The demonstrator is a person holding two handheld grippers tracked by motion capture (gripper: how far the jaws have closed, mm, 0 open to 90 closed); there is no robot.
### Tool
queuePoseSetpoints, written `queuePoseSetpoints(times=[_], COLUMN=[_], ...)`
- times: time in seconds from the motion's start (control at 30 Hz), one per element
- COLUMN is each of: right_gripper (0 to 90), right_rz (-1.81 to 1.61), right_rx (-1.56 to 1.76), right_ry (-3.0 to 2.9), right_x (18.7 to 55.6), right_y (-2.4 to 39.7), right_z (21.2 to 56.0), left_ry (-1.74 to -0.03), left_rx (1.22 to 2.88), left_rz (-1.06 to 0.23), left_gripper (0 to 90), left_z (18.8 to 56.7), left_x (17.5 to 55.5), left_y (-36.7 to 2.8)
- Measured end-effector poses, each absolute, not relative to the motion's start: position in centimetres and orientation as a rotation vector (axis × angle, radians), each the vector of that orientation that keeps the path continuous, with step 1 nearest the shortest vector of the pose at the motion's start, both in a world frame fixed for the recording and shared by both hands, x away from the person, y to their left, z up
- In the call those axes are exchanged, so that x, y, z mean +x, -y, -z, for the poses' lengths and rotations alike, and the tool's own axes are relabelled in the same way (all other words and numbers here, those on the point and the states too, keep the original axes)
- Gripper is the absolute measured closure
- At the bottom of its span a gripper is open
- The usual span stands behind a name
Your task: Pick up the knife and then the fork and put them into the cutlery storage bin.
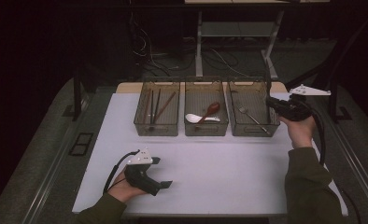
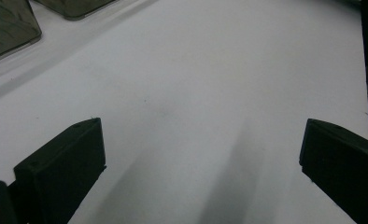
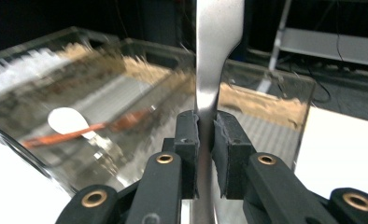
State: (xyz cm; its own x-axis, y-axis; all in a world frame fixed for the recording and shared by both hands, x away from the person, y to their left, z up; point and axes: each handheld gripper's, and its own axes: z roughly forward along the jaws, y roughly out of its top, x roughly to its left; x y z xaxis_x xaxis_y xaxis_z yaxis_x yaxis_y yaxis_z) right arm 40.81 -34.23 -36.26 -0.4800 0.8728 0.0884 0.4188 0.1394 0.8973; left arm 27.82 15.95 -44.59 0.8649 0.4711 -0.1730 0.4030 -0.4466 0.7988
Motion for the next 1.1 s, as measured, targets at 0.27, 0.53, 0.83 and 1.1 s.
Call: queuePoseSetpoints(times=[0.27,0.53,0.83,1.1], right_gripper=[79.9,79.8,79.8,79.7], right_rz=[-1.228,-1.132,-1.003,-0.898], right_rx=[1.325,1.379,1.386,1.366], right_ry=[-2.041,-2.14,-2.259,-2.353], right_x=[41.8,43.1,44.7,45.7], right_y=[35.0,34.9,33.9,32.6], right_z=[37.6,38.5,38.8,39.0], left_ry=[-0.632,-0.631,-0.628,-0.625], left_rx=[2.095,2.094,2.092,2.093], left_rz=[-0.09,-0.09,-0.089,-0.085], left_gripper=[0.0,0.0,0.0,0.0], left_z=[44.6,44.6,44.6,44.6], left_x=[27.8,27.8,27.8,27.8], left_y=[-15.9,-15.9,-15.9,-15.9])
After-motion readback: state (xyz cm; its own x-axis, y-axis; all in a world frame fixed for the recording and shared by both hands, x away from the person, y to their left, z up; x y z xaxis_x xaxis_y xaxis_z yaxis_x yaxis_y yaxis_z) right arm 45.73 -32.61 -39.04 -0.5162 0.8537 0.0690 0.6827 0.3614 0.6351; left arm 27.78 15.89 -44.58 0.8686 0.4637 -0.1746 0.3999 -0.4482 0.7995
